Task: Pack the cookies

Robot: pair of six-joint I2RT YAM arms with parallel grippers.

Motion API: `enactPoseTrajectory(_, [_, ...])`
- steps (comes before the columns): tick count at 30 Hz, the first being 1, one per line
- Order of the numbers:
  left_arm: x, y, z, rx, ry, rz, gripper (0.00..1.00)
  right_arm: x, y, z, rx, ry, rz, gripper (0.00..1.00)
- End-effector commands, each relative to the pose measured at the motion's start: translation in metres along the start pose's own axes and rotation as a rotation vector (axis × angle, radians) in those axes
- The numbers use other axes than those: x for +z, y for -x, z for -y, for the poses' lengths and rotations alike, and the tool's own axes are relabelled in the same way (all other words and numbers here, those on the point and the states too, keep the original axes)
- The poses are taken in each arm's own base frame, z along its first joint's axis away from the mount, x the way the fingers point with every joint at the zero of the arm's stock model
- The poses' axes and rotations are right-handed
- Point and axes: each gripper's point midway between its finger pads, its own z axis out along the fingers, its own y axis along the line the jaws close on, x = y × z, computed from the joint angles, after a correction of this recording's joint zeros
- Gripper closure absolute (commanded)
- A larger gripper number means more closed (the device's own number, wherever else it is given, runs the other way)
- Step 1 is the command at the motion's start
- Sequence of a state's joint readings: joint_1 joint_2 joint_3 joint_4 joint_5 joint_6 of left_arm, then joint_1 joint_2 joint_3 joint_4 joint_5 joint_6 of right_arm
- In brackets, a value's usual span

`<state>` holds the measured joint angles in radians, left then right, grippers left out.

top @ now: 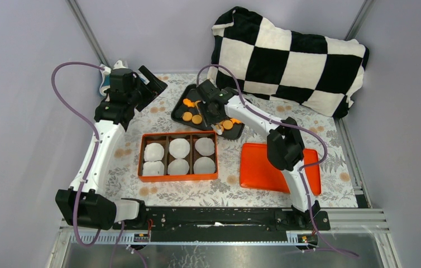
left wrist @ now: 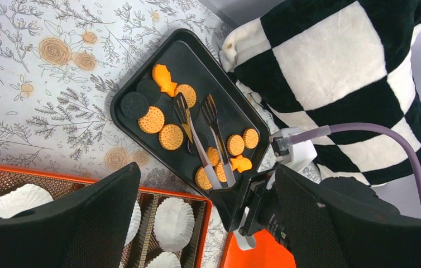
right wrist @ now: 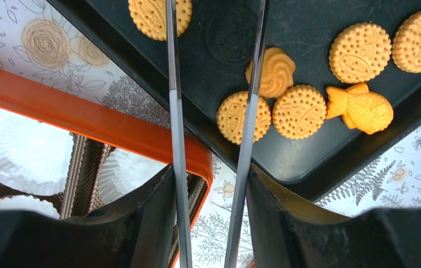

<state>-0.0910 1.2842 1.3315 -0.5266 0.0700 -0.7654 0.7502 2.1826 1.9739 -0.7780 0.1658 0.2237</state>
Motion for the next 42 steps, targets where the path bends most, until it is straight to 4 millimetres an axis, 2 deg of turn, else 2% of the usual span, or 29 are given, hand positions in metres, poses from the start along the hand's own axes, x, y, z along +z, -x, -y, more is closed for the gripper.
enactPoseTrajectory(1, [0.007,0.003,0.005,0.007,-0.035,0.014,0.06,-0.002,0.017,-0.006,-0.003,0.006,0.031,0.5])
enactPoseTrajectory(5, [0.007,0.002,0.005,0.007,-0.037,0.01,0.06,0.0,0.02,-0.006,-0.002,0.001,0.034,0.56])
enactPoseTrajectory(9, [0.005,0.003,0.005,0.007,-0.034,0.014,0.06,-0.003,0.027,-0.004,-0.005,-0.012,0.048,0.76])
enactPoseTrajectory(13, [-0.004,0.019,0.005,0.014,-0.003,0.066,0.06,-0.026,0.039,0.01,0.008,-0.074,0.103,0.97])
enactPoseTrajectory(14, [-0.007,0.024,0.004,0.011,0.001,0.08,0.06,-0.035,0.042,0.013,0.011,-0.08,0.127,0.99])
enactPoseTrajectory(17, [-0.011,0.036,0.004,-0.029,-0.028,0.085,0.05,-0.063,0.047,0.019,0.018,-0.078,0.19,1.0])
enactPoseTrajectory(20, [-0.007,0.036,0.0,-0.051,-0.031,0.069,0.06,-0.093,0.049,0.022,0.025,-0.058,0.238,1.0])
enactPoseTrajectory(24, [-0.006,0.033,-0.001,-0.049,-0.031,0.052,0.06,-0.126,0.047,0.015,0.03,0.026,0.277,1.0])
enactPoseTrajectory(26, [-0.011,0.041,-0.004,-0.052,-0.023,0.076,0.06,-0.137,0.041,0.01,0.025,0.062,0.281,1.0])
enactPoseTrajectory(28, [-0.017,0.05,-0.001,-0.049,-0.026,0.104,0.06,-0.148,0.035,0.0,0.011,0.104,0.282,1.0])
enactPoseTrajectory(30, [-0.024,0.062,0.001,-0.045,-0.017,0.14,0.06,-0.161,0.027,-0.018,-0.023,0.159,0.276,1.0])
enactPoseTrajectory(33, [-0.036,0.087,-0.005,-0.064,0.022,0.203,0.05,-0.173,0.009,-0.058,-0.111,0.221,0.256,1.0])
enactPoseTrajectory(35, [-0.037,0.098,-0.013,-0.095,0.016,0.214,0.04,-0.179,-0.008,-0.091,-0.174,0.281,0.231,1.0])
enactPoseTrajectory(39, [-0.022,0.092,-0.033,-0.173,-0.005,0.12,0.05,-0.184,-0.045,-0.149,-0.27,0.402,0.17,1.0])
enactPoseTrajectory(42, [-0.016,0.081,-0.041,-0.181,0.002,0.086,0.06,-0.182,-0.057,-0.166,-0.31,0.421,0.154,1.0])
